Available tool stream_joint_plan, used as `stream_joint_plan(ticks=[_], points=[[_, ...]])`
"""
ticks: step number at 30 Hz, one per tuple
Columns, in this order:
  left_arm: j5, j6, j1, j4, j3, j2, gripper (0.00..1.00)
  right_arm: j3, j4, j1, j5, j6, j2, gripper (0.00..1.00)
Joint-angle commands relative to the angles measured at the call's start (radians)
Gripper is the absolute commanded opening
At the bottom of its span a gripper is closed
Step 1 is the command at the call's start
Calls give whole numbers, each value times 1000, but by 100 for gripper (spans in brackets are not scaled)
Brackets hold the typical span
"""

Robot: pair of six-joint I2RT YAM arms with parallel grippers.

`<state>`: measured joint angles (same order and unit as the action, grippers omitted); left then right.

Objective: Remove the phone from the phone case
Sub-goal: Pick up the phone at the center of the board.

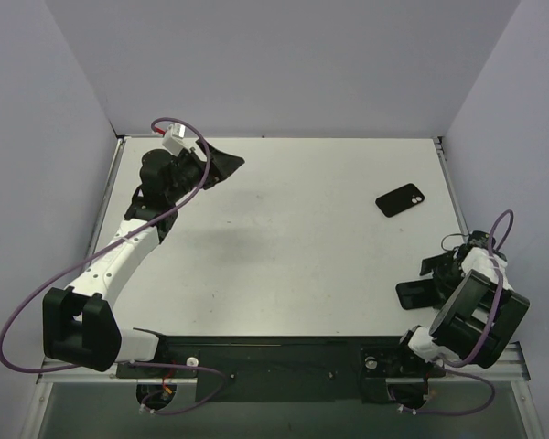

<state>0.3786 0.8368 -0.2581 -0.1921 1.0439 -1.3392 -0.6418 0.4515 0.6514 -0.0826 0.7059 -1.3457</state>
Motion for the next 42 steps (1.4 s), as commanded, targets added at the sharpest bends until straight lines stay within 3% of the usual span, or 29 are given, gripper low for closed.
stream_joint_plan(ticks=[1, 17, 19, 24, 29, 30, 42], points=[[8, -27, 5, -43, 15, 21, 81, -48, -5, -68, 27, 1, -76, 94], [34, 13, 40, -73, 4, 11, 81, -170, 98, -125, 80, -8, -286, 84], [37, 19, 46, -76, 4, 8, 80, -179, 105, -136, 80, -16, -293, 76], [43, 24, 46, -82, 2, 5, 80, -170, 90, -145, 54, -43, -282, 35], [48, 35, 43, -93, -2, -1, 80, -133, 40, -185, 23, -60, -176, 11], [48, 35, 42, -93, -4, -3, 80, -127, 36, -191, 18, -72, -161, 1], [48, -27, -35, -70, 11, -29, 79, -39, -146, -266, -151, -126, 127, 0]])
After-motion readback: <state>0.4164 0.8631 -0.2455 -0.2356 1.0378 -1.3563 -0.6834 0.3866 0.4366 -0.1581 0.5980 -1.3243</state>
